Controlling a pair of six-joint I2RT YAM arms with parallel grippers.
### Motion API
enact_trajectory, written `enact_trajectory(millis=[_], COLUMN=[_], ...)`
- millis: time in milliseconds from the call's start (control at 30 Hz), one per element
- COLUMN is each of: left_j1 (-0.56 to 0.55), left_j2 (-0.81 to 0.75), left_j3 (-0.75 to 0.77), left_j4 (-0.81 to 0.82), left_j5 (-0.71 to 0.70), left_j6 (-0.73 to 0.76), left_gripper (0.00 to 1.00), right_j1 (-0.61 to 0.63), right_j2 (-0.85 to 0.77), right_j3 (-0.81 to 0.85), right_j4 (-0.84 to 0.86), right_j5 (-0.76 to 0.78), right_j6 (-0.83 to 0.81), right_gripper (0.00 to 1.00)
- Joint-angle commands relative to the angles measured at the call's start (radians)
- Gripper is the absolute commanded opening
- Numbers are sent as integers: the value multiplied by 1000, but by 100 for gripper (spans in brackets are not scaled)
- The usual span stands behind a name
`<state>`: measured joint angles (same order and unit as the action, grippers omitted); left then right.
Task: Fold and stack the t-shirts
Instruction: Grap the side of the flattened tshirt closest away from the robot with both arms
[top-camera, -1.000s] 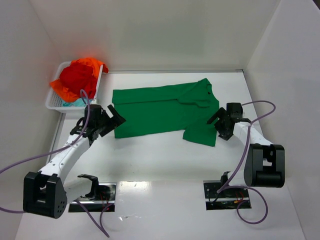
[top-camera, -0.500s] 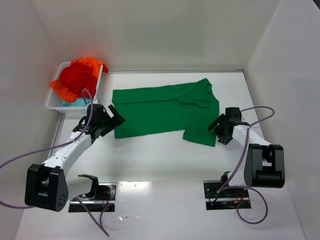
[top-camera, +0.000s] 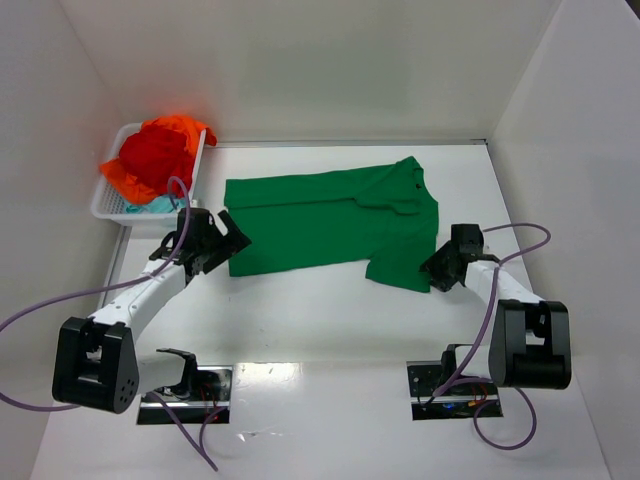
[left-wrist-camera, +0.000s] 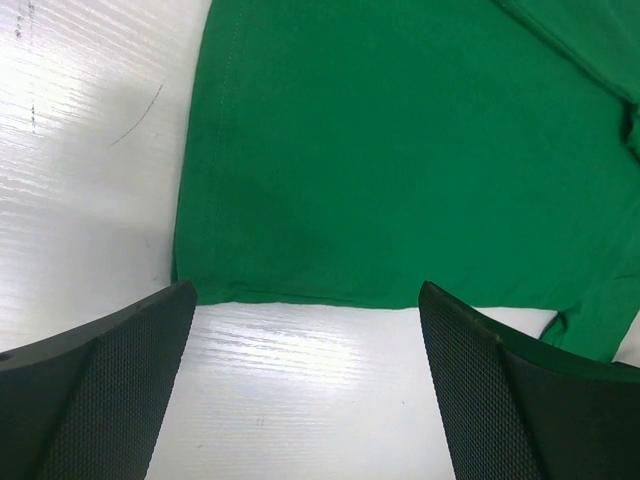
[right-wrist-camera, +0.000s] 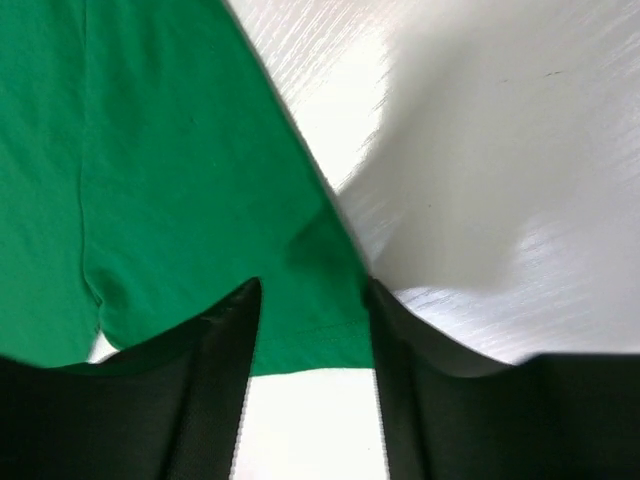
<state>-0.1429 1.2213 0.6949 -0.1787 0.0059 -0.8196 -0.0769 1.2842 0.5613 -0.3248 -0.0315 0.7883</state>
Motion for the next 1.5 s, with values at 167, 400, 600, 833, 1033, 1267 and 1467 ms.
enact_trajectory(millis=[167, 400, 600, 833, 1033, 1267, 1467], left_j1=[6, 6, 6, 6, 6, -3, -3], left_j2=[13, 41, 78, 141, 191, 201, 192], left_j3=[17, 17, 8, 8, 8, 8, -11], left_j4=[38, 38, 48, 48, 39, 18, 8], left_j5=[-24, -24, -24, -35, -72, -84, -84], left_j6=[-15, -15, -15, -15, -15, -24, -24], left_gripper=[100, 98, 94, 89, 85, 82, 76], right_j1=[-4, -4, -4, -4, -4, -4, -4], right_j2=[9, 9, 9, 9, 18, 37, 46], right_j3=[-21, -12, 40, 84, 84, 84, 84], right_j4=[40, 40, 40, 40, 49, 59, 59], right_j5=[-5, -5, -16, -27, -47, -47, -47], right_j6=[9, 0, 0, 0, 0, 0, -9], right_gripper=[29, 2, 0, 0, 0, 0, 0])
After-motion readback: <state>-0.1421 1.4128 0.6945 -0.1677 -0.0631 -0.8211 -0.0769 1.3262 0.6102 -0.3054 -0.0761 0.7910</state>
